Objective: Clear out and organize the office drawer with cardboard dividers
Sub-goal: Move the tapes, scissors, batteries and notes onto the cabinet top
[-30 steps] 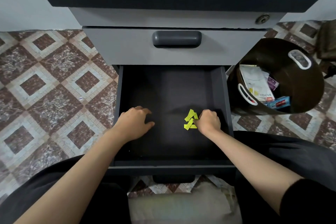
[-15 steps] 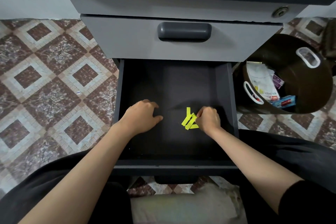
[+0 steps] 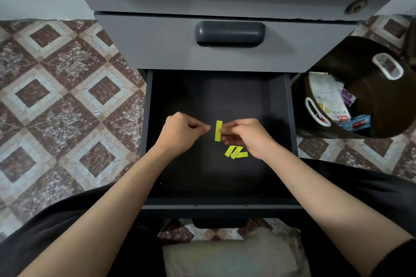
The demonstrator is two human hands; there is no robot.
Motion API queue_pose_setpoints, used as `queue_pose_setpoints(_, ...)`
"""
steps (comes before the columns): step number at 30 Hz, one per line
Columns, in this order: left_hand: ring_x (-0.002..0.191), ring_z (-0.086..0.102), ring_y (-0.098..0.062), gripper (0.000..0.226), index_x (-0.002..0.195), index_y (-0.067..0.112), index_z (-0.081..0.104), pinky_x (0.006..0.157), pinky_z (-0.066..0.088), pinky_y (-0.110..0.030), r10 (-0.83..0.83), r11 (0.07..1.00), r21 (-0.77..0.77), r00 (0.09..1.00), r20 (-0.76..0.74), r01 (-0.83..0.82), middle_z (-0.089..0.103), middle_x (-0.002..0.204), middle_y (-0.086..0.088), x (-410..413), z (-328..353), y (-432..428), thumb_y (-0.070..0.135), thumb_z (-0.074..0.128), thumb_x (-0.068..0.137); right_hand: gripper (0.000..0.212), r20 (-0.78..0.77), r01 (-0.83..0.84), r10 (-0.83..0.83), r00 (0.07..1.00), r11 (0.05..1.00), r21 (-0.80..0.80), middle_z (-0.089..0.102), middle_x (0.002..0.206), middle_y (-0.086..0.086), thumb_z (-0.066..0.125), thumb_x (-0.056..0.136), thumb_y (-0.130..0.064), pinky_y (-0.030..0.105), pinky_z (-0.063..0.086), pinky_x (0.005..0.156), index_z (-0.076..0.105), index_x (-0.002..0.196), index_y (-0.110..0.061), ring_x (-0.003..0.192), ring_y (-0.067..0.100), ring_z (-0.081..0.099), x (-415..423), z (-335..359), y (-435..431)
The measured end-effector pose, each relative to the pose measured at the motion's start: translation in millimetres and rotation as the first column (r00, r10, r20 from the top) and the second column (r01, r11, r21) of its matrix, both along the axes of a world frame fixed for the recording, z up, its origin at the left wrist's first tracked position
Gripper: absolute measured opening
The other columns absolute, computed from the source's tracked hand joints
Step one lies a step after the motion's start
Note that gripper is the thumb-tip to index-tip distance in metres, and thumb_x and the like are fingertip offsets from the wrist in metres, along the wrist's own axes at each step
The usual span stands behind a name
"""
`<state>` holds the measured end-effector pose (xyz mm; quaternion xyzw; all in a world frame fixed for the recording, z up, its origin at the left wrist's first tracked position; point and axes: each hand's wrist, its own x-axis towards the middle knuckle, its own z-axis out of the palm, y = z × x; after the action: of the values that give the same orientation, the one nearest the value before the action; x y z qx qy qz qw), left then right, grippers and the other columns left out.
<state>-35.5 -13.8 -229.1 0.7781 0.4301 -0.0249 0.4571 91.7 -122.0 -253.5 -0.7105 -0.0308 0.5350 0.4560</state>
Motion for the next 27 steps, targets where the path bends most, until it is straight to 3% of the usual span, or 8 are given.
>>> queue_pose_setpoints(7, 0.066, 0.064, -0.010, 0.011, 0.082, 0.012, 0.075, 0.060, 0.046, -0.011, 0.019, 1.000, 0.010, 0.995, 0.103, -0.020, 0.068, 0.069, 0.000, 3.4, -0.1, -2.5, 0.022, 0.074, 0.078, 0.006, -0.091, -0.076, 0.090, 0.992, 0.986, 0.152, 0.069, 0.062, 0.002, 0.063, 0.084, 0.002, 0.020, 0.056, 0.057, 0.066, 0.083, -0.003, 0.058, 0.011, 0.067, -4.9, 11.8, 3.7)
queue_pose_setpoints(10, 0.058, 0.060, -0.004, 0.005, 0.077, 0.012, 0.073, 0.054, 0.043, -0.005, 0.060, 0.998, 0.006, 0.993, 0.097, -0.061, 0.064, 0.062, 0.005, 3.9, 0.1, -1.4, 0.017, 0.074, 0.078, 0.008, 0.062, -0.128, 0.124, 0.990, 0.988, 0.081, 0.068, 0.069, 0.006, 0.062, 0.085, 0.004, 0.022, 0.056, 0.058, 0.066, 0.082, -0.002, 0.059, 0.015, 0.066, -0.5, 3.4, 2.1)
queue_pose_setpoints(11, 0.056, 0.058, -0.003, 0.004, 0.076, 0.014, 0.073, 0.053, 0.041, -0.004, 0.067, 0.998, 0.006, 0.994, 0.089, -0.067, 0.063, 0.060, 0.006, 3.8, 0.4, -1.1, 0.017, 0.074, 0.079, 0.010, 0.259, -0.220, 0.223, 0.940, 0.975, -0.043, 0.067, 0.073, 0.008, 0.062, 0.084, 0.004, 0.025, 0.056, 0.061, 0.068, 0.083, -0.004, 0.063, 0.018, 0.065, 3.5, -3.7, -0.7)
queue_pose_setpoints(13, 0.055, 0.056, -0.001, 0.005, 0.075, 0.015, 0.071, 0.051, 0.039, -0.002, 0.070, 0.998, -0.001, 0.994, 0.082, -0.070, 0.062, 0.059, 0.007, 3.4, 0.6, -1.2, 0.016, 0.073, 0.080, 0.019, 0.538, -0.393, 0.553, 0.636, 0.833, -0.391, 0.067, 0.085, 0.010, 0.062, 0.080, 0.001, 0.030, 0.054, 0.074, 0.072, 0.085, -0.014, 0.080, 0.023, 0.064, 11.5, -21.6, -10.2)
queue_pose_setpoints(15, 0.055, 0.056, -0.002, 0.004, 0.076, 0.014, 0.071, 0.051, 0.039, -0.002, 0.067, 0.998, -0.004, 0.995, 0.079, -0.067, 0.061, 0.059, 0.007, 3.5, 0.8, -1.0, 0.016, 0.073, 0.080, 0.024, 0.496, -0.481, 0.749, 0.439, 0.663, -0.574, 0.065, 0.098, 0.006, 0.061, 0.077, -0.001, 0.029, 0.050, 0.079, 0.071, 0.088, -0.020, 0.092, 0.026, 0.062, 10.3, -34.6, -21.4)
queue_pose_setpoints(17, 0.057, 0.057, -0.003, 0.005, 0.076, 0.014, 0.071, 0.052, 0.040, -0.002, 0.071, 0.997, -0.007, 0.994, 0.077, -0.071, 0.061, 0.060, 0.006, 3.9, 0.5, 0.2, 0.016, 0.073, 0.080, 0.023, 0.466, -0.532, 0.805, 0.367, 0.592, -0.605, 0.060, 0.108, 0.002, 0.062, 0.078, -0.003, 0.026, 0.045, 0.078, 0.068, 0.093, -0.020, 0.097, 0.025, 0.060, 5.2, -44.2, -29.6)
queue_pose_setpoints(20, 0.058, 0.058, -0.004, 0.006, 0.075, 0.015, 0.070, 0.051, 0.040, -0.003, 0.080, 0.997, -0.022, 0.994, 0.073, -0.078, 0.061, 0.061, 0.005, 4.0, 0.0, 1.1, 0.016, 0.073, 0.080, 0.020, 0.501, -0.522, 0.802, 0.326, 0.595, -0.611, 0.056, 0.110, 0.002, 0.060, 0.080, -0.004, 0.023, 0.039, 0.072, 0.064, 0.094, -0.018, 0.096, 0.024, 0.058, 3.8, -48.8, -32.4)
queue_pose_setpoints(27, 0.060, 0.057, -0.005, 0.005, 0.079, 0.013, 0.071, 0.051, 0.041, -0.004, 0.068, 0.998, -0.015, 0.995, 0.069, -0.068, 0.062, 0.062, 0.004, 3.9, -1.4, 1.1, 0.017, 0.072, 0.081, 0.014, 0.446, -0.514, 0.853, 0.272, 0.520, -0.682, 0.059, 0.108, 0.005, 0.063, 0.086, -0.011, 0.029, 0.048, 0.075, 0.065, 0.099, -0.011, 0.093, 0.022, 0.059, 1.4, -48.9, -32.4)
